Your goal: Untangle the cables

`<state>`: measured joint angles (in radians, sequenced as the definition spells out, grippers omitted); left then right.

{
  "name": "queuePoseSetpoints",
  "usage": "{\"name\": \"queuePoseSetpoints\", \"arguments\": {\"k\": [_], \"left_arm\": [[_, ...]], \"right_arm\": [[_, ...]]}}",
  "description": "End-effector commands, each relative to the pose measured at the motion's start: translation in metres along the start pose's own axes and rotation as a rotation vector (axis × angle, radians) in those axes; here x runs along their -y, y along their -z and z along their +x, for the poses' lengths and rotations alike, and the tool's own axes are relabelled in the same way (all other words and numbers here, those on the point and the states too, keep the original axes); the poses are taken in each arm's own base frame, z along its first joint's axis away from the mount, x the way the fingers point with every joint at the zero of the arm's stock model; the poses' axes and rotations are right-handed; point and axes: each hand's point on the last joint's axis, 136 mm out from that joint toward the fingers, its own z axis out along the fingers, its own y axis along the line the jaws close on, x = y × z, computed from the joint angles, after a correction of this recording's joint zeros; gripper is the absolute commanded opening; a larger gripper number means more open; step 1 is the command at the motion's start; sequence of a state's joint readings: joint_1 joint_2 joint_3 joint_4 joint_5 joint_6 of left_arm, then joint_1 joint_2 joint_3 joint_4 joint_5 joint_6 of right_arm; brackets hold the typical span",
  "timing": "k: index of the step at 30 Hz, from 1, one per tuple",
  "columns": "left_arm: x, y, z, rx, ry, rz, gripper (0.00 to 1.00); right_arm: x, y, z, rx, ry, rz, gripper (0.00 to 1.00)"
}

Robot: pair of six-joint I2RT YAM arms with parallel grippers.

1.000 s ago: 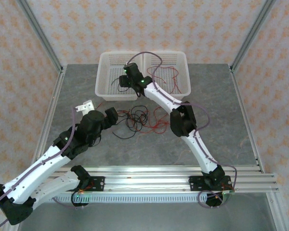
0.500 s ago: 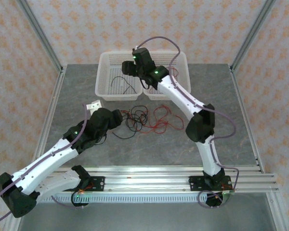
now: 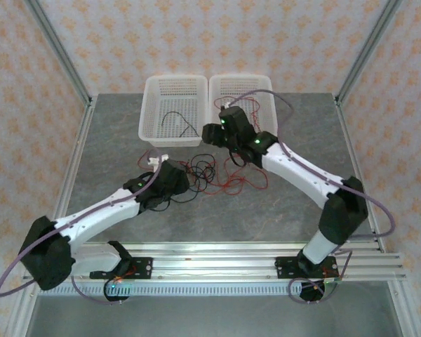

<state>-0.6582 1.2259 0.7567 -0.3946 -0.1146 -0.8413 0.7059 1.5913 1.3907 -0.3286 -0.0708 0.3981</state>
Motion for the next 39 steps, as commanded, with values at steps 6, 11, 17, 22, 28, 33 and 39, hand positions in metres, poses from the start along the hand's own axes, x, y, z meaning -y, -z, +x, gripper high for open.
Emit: {"name": "queuePoseSetpoints", "arguments": {"k": [6,11,17,22,28,33,39], "left_arm": [[0.005,-0.040,0.007,-0.019,0.061,0.009,0.47],[0.000,-0.059,0.004,-0.016,0.084,-0.008,0.44],[-0.006,-0.077,-0.004,0.001,0.091,-0.023,0.43],[-0.006,-0.088,-0.007,-0.003,0.104,0.000,0.40],[-0.005,-0.091,-0.009,0.004,0.103,0.010,0.38],[-0.008,-0.094,-0.007,-0.002,0.096,-0.002,0.37],[-0.011,-0.098,-0.003,-0.014,0.087,-0.015,0.33]], "right_arm": [[0.021,0.037,-0.003,0.104,-0.044,0.025,0.63],[0.032,0.043,0.009,0.096,-0.049,0.040,0.63],[0.038,0.046,0.015,0.097,-0.050,0.052,0.62],[0.043,0.041,0.022,0.084,-0.056,0.060,0.62],[0.045,0.040,0.026,0.079,-0.061,0.064,0.62],[0.044,0.041,0.025,0.079,-0.065,0.060,0.62],[0.045,0.041,0.026,0.080,-0.066,0.062,0.62]]}}
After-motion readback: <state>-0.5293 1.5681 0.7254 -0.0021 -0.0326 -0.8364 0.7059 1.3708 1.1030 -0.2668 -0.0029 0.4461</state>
